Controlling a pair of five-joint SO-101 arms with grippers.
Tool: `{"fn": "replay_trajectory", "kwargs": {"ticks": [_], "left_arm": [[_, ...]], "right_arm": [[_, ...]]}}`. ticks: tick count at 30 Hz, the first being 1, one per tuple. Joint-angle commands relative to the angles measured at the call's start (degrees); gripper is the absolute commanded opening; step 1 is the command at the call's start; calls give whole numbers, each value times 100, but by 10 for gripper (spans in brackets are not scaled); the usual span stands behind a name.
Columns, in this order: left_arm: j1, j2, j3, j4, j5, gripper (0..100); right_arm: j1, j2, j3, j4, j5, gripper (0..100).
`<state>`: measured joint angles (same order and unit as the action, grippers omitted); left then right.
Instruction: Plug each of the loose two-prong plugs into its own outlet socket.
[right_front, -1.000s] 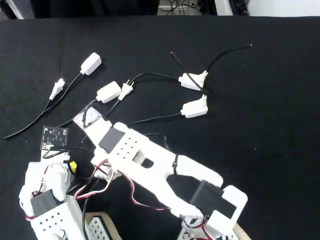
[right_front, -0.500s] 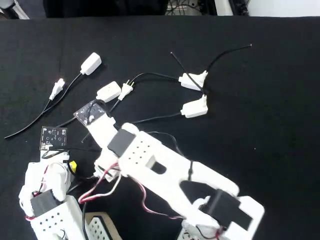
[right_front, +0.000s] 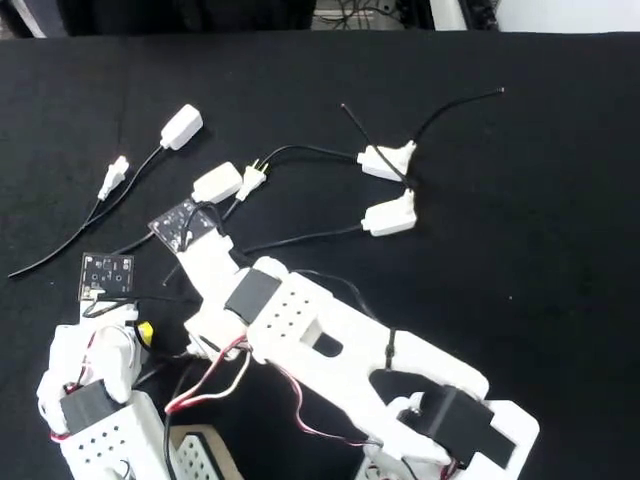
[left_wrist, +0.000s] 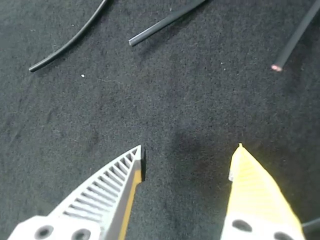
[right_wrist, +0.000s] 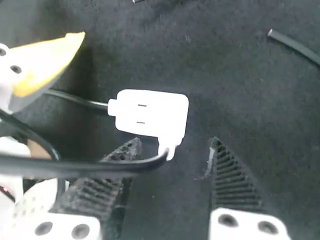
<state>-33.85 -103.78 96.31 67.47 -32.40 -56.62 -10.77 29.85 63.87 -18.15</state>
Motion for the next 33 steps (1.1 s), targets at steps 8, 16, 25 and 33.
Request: {"fn": "replay_trajectory", "kwargs": {"ticks": [8,16,25,33], "left_arm": [[75,-79,101,-18,44,278],[66,-79,101,-9,35,278],[66,-79,101,-9,35,278],[66,-79,101,-9,35,278]], "right_arm": [[413,-242,180,-563,-18,196],[413,-242,154,-457,149,60],[404,-242,171,-448,158,60],[343,-171,233,-334,123,126]]}}
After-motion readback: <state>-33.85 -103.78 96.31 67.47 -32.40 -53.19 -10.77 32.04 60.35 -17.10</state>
